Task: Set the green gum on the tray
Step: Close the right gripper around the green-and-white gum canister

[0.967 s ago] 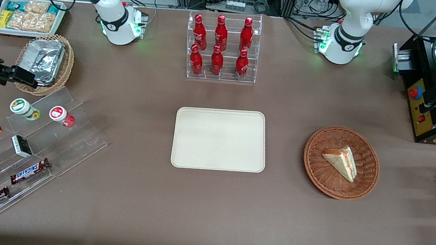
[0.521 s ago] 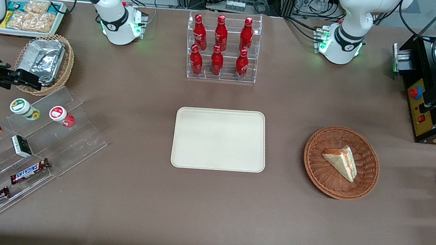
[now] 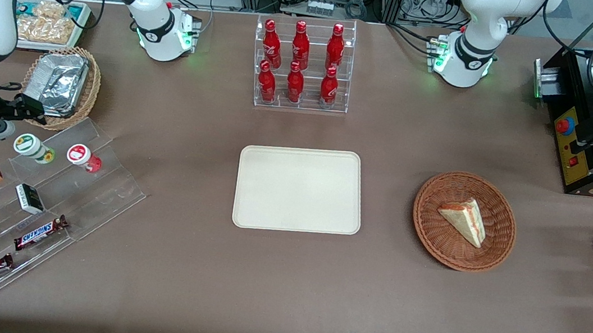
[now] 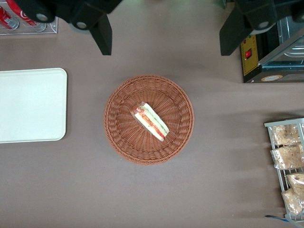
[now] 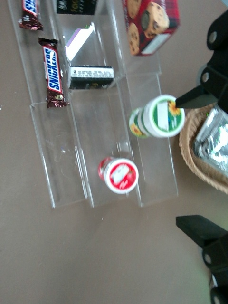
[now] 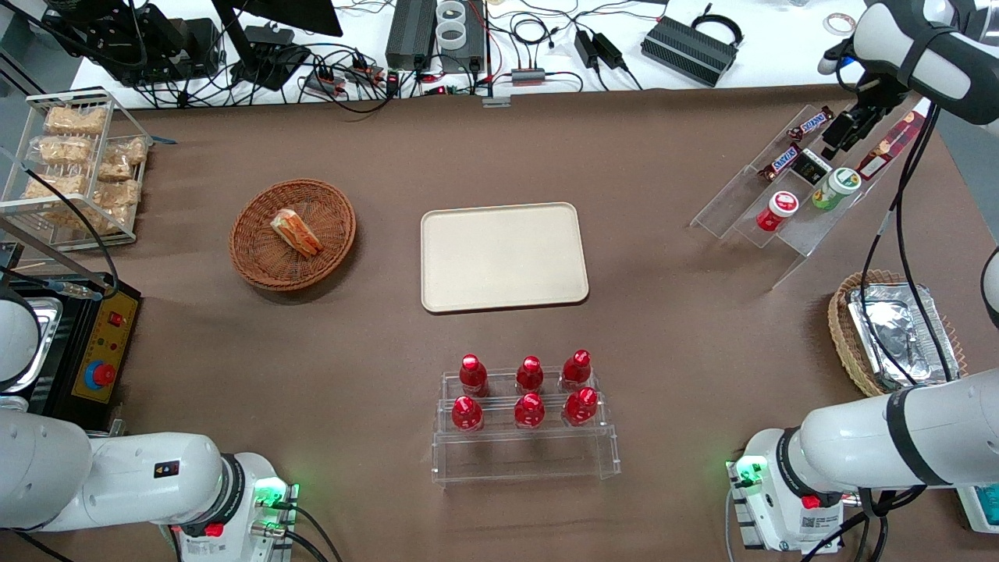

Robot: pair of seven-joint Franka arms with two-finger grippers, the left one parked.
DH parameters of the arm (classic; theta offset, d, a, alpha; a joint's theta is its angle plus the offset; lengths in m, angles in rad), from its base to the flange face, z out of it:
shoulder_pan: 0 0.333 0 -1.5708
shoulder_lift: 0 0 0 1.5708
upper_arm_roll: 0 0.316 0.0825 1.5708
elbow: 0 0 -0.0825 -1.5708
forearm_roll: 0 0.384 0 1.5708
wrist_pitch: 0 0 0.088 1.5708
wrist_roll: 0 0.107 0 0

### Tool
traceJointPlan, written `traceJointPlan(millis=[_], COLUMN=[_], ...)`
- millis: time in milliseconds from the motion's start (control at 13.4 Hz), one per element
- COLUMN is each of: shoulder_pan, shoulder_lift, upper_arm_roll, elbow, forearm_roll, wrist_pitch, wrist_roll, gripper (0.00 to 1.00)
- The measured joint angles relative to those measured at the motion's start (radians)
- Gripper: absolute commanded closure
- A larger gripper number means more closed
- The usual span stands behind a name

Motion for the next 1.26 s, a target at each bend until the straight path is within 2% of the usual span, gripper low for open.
traceJointPlan(millis=[223,372,744,1116,1190,1264], shoulder_pan=[-0.069,-0.099,-0.113,-0.114,-0.114,-0.114], shoulder_lift=[-0.007,-0.009,-0.011,-0.011,-0.010,-0.010], upper_arm_roll=[-0.002,-0.005,-0.006,-0.006,-0.006,-0.006], elbow=[-0.095,-0.140,-0.204,-0.266,-0.278,-0.287], forearm_roll=[0.000,0.010,0.056,0.059,0.059,0.059], wrist_pitch=[0.144,0.201,0.287,0.389,0.407,0.420], wrist_roll=[-0.187,-0.255,-0.294,-0.312,-0.315,-0.318], gripper=[0.00,0.00,0.00,0.00,0.15,0.49])
